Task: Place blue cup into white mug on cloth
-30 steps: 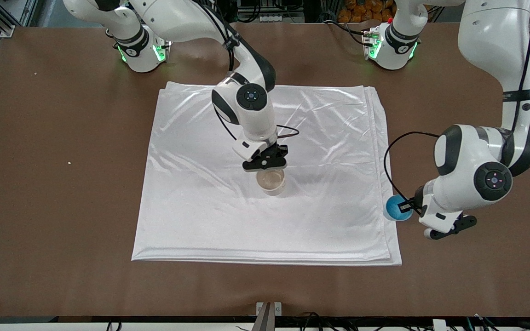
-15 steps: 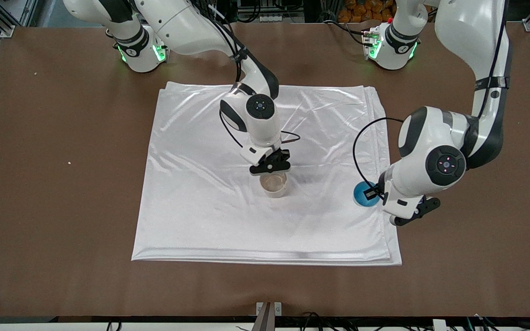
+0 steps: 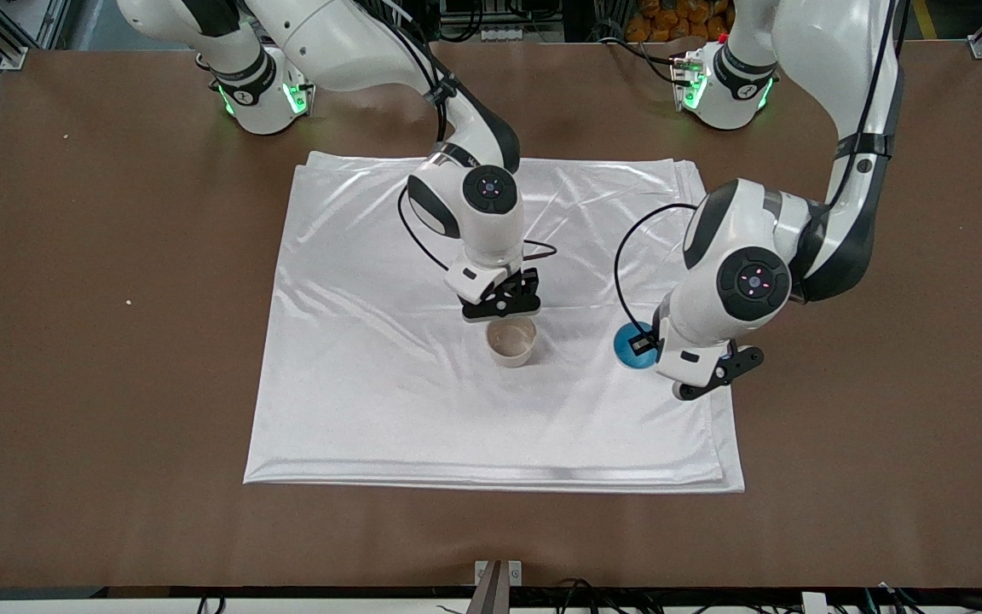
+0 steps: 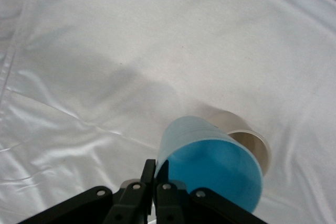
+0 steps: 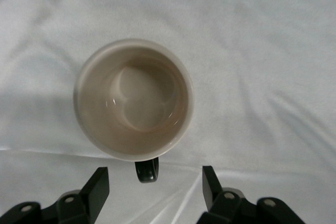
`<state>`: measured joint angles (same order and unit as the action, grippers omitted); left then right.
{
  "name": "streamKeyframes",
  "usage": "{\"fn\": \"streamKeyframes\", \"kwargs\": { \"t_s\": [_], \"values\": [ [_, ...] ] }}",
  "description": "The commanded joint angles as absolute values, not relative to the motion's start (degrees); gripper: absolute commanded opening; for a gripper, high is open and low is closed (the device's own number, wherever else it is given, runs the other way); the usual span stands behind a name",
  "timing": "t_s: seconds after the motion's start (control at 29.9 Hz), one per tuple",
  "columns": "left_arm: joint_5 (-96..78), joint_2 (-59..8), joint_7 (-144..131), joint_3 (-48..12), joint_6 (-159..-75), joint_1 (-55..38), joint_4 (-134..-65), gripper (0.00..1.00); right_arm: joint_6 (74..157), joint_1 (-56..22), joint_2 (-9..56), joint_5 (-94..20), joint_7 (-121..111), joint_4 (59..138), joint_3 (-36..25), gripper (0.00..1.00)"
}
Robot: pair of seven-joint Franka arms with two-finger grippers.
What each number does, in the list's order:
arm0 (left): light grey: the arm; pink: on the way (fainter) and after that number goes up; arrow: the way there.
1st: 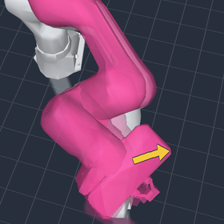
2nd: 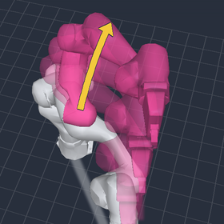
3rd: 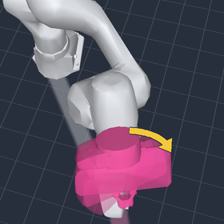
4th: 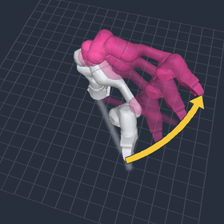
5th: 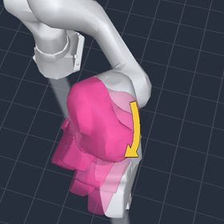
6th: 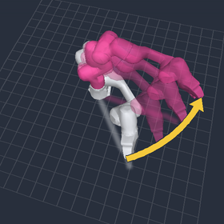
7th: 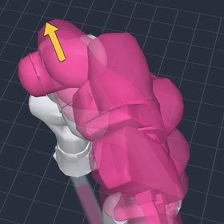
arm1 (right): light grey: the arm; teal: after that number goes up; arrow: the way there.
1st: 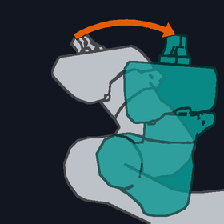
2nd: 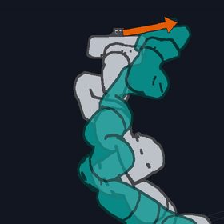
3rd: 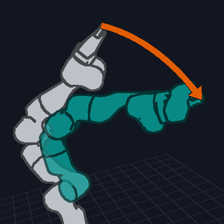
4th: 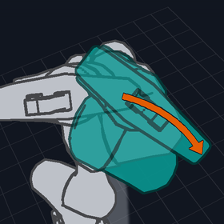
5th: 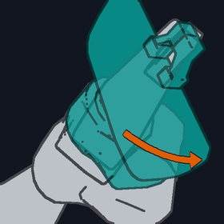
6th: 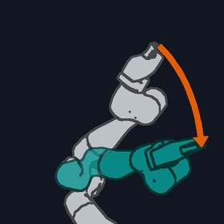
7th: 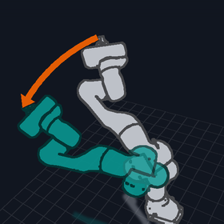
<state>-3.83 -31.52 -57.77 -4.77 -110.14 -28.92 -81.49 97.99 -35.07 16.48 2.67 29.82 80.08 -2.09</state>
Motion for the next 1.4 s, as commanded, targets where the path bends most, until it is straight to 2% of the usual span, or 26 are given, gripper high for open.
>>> {"fn": "streamKeyframes", "kwargs": {
  "t_s": [0.0,0.1,0.23,0.3,0.57,0.77,1.17,1.2,1.24,1.37],
  "values": [
    [-5.10,-34.54,-59.24,-5.54,-113.02,-30.93,-79.80,0.00,93.44,-26.47,10.20,2.72,26.28,82.88,-0.70,1.00],
    [-5.10,-35.85,-59.50,-5.54,-115.66,-32.52,-79.80,0.00,92.72,-20.33,8.44,2.29,25.67,82.79,1.92,1.00],
    [-5.10,-37.18,-59.94,-5.54,-118.21,-34.01,-79.80,0.00,92.64,-9.51,6.51,2.29,22.95,82.79,8.78,1.00],
    [-5.10,-37.79,-60.47,-5.45,-119.35,-34.71,-79.72,0.00,92.64,-6.69,5.98,2.29,20.14,82.79,9.58,1.00],
    [-5.01,-39.11,-60.56,-5.36,-121.46,-35.68,-79.80,0.00,92.64,-2.20,5.36,2.29,12.48,82.62,8.88,1.00],
    [-4.92,-39.81,-60.38,-5.19,-121.82,-35.60,-79.81,0.00,92.81,-1.76,5.45,2.29,10.56,82.62,6.95,1.00],
    [-4.66,-41.75,-59.41,-5.10,-123.66,-35.25,-80.07,0.00,93.69,3.34,6.15,0.79,0.88,82.71,7.03,1.00],
    [-4.66,-41.84,-59.41,-5.01,-123.66,-35.24,-80.07,0.05,93.87,3.34,6.15,0.79,0.88,82.71,6.94,1.00],
    [-4.57,-41.92,-59.33,-5.01,-123.66,-35.16,-80.16,0.15,93.95,3.34,6.24,0.70,0.88,82.71,6.94,1.00],
    [-4.40,-42.10,-59.06,-5.10,-123.66,-35.16,-80.24,0.69,95.01,3.34,6.50,-0.08,0.97,82.71,6.94,1.00]
  ]
}}
